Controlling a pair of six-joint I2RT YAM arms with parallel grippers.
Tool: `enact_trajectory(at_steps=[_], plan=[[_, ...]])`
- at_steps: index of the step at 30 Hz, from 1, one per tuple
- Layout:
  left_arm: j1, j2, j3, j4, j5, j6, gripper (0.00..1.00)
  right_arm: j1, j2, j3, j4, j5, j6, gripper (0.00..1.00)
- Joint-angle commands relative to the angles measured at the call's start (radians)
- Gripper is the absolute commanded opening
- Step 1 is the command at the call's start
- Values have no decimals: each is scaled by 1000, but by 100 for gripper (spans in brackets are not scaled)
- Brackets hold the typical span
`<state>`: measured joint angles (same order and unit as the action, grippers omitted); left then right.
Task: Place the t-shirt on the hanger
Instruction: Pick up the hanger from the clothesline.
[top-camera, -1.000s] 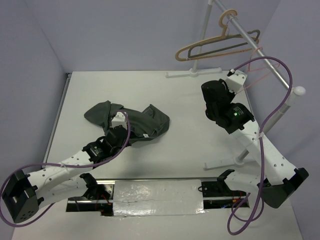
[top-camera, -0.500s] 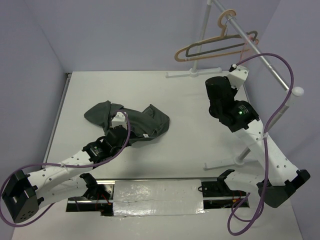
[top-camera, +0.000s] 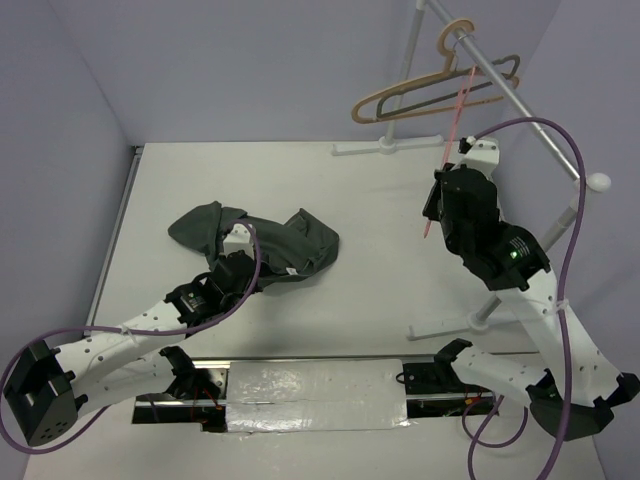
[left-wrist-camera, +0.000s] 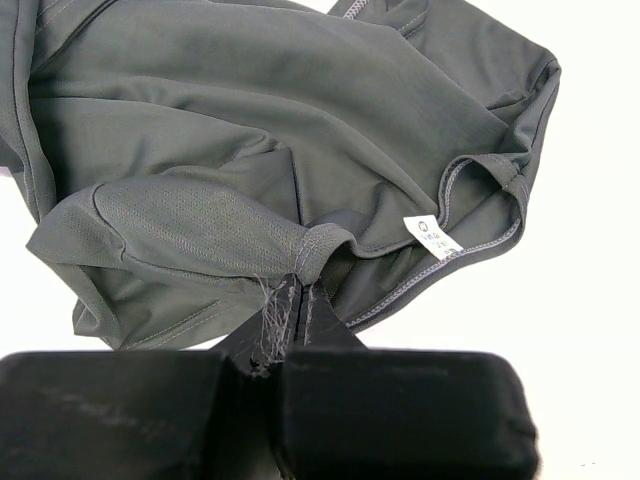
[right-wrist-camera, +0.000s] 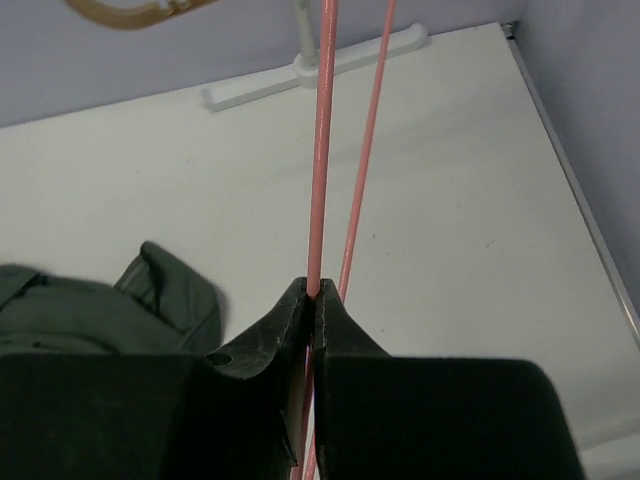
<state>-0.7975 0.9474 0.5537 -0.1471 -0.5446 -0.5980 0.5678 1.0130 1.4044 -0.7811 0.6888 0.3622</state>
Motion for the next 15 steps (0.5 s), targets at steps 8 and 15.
enact_trajectory(at_steps=[8,15], plan=[[-6,-6,17,32,-40,-3,0,18,-186,-198,118,-400,-115,0],[-6,45,40,-28,-133,-42,0,35,-274,-427,167,-751,-127,0]])
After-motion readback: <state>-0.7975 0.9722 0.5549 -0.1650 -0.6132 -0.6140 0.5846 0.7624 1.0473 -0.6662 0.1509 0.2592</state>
